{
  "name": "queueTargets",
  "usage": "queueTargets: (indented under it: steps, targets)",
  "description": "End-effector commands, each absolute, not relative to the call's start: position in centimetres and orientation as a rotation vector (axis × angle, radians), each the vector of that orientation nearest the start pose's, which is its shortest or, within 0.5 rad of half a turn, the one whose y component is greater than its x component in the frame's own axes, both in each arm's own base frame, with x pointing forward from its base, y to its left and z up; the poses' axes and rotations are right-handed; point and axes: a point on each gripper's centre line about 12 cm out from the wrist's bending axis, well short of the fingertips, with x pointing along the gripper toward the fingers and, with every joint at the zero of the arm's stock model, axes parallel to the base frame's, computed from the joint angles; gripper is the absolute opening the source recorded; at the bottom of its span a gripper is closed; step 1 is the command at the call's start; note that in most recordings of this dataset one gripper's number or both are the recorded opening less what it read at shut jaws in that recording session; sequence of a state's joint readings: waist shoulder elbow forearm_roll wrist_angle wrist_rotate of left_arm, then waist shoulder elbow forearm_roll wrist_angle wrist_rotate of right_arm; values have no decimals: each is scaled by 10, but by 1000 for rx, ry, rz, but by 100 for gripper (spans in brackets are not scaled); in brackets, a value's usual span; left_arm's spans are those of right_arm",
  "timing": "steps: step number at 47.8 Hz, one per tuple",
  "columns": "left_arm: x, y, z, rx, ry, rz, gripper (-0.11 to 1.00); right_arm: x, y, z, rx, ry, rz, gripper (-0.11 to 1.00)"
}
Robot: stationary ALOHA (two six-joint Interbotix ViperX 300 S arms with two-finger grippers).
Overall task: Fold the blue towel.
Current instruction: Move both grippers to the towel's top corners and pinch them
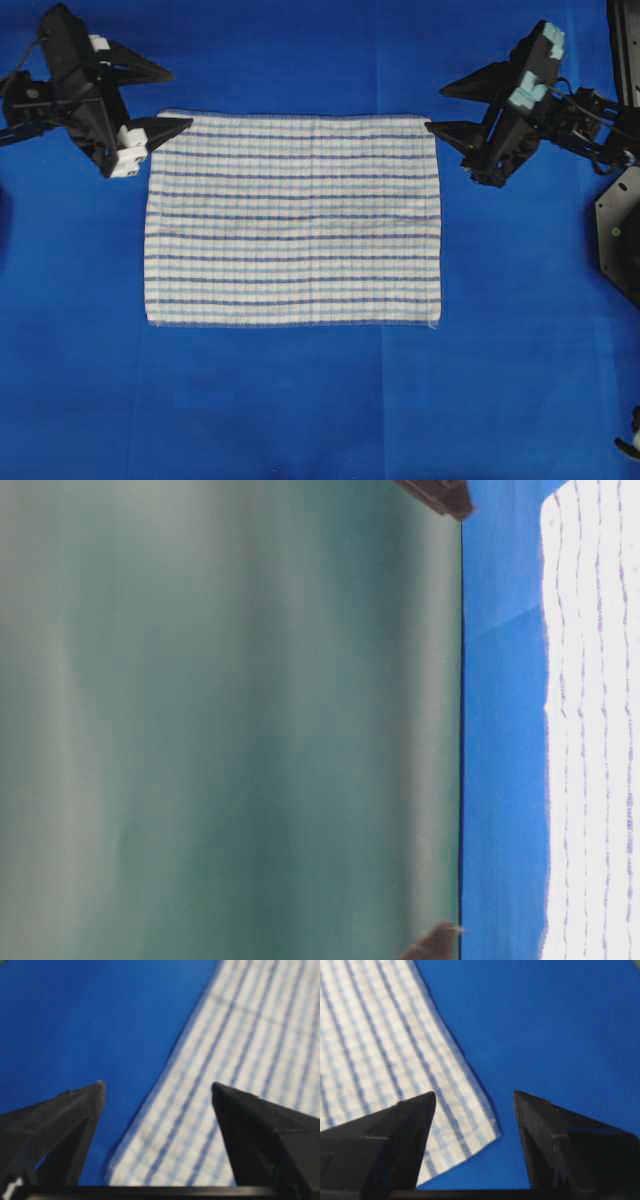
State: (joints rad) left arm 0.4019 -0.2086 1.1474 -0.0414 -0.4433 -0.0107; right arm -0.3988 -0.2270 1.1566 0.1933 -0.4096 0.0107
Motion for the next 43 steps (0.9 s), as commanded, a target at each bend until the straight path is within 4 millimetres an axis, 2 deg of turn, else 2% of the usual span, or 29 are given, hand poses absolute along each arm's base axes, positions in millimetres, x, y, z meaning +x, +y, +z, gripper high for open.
queueTargets:
  steps: [1,17,31,34,38,43]
  targets:
    - [257,119,127,-148,477,449,81,254,-120,128,273,461,-536,68]
    - [251,124,83,-188,600,478,81,260,-128,95,308,521,-591,68]
    - [246,124,73,-203,635,488,74,261,-129,83,315,551,-604,66]
    - [246,124,72,-208,639,491,68,262,-130,81,315,554,-604,61]
    - [245,124,71,-226,642,496,51,263,-130,80,316,556,-604,51]
    - [244,123,70,-243,652,499,25,263,-129,80,312,557,-600,28]
